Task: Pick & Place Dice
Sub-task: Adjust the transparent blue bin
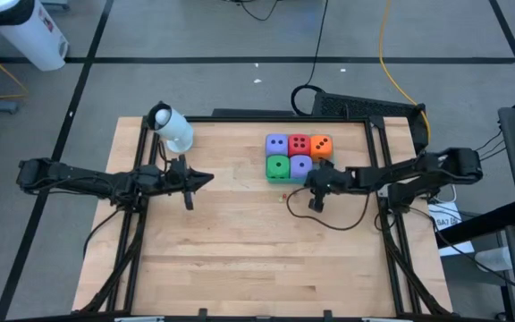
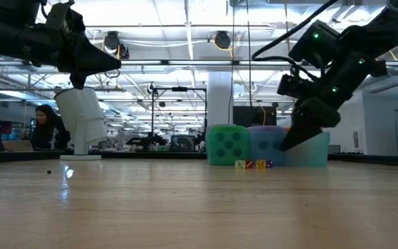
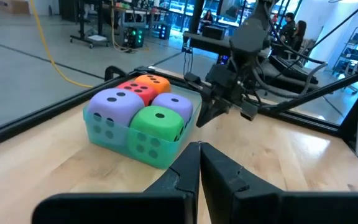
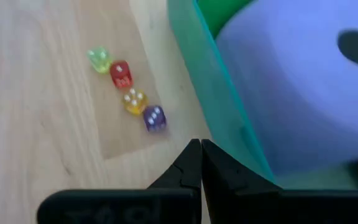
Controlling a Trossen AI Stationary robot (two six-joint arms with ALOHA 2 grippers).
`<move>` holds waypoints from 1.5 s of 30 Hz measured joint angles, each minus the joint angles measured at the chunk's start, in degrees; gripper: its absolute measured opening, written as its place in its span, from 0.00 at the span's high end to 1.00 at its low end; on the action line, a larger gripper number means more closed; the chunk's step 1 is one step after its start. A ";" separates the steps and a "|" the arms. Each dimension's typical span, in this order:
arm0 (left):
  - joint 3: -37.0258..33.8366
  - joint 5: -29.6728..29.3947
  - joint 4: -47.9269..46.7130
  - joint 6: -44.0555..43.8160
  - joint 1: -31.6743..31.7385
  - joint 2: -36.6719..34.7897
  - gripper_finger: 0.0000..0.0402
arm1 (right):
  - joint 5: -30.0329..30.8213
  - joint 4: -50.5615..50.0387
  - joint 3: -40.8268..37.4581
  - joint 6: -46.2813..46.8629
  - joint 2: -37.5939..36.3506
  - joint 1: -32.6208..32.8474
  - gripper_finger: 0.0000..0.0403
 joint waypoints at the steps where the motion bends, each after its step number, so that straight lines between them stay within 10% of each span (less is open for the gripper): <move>1: 0.00 0.00 -0.32 -0.38 0.00 0.00 0.95 | -1.23 1.42 0.00 -0.45 0.52 -0.74 1.00; 28: 0.00 0.09 -1.13 -1.97 -0.06 0.02 0.95 | -10.55 18.88 1.72 -5.59 8.12 -6.98 1.00; 33: 0.00 0.11 -1.08 -1.95 -0.07 0.02 0.95 | -7.06 4.90 6.54 -5.64 0.44 -3.38 1.00; 40: 0.00 0.14 -1.08 -2.08 -0.07 0.02 0.95 | 16.52 -25.73 14.01 0.95 -11.54 -1.01 1.00; 45: 0.00 0.27 -1.06 -2.22 -0.09 0.00 0.95 | 16.90 -41.07 13.93 13.65 -16.40 -6.63 1.00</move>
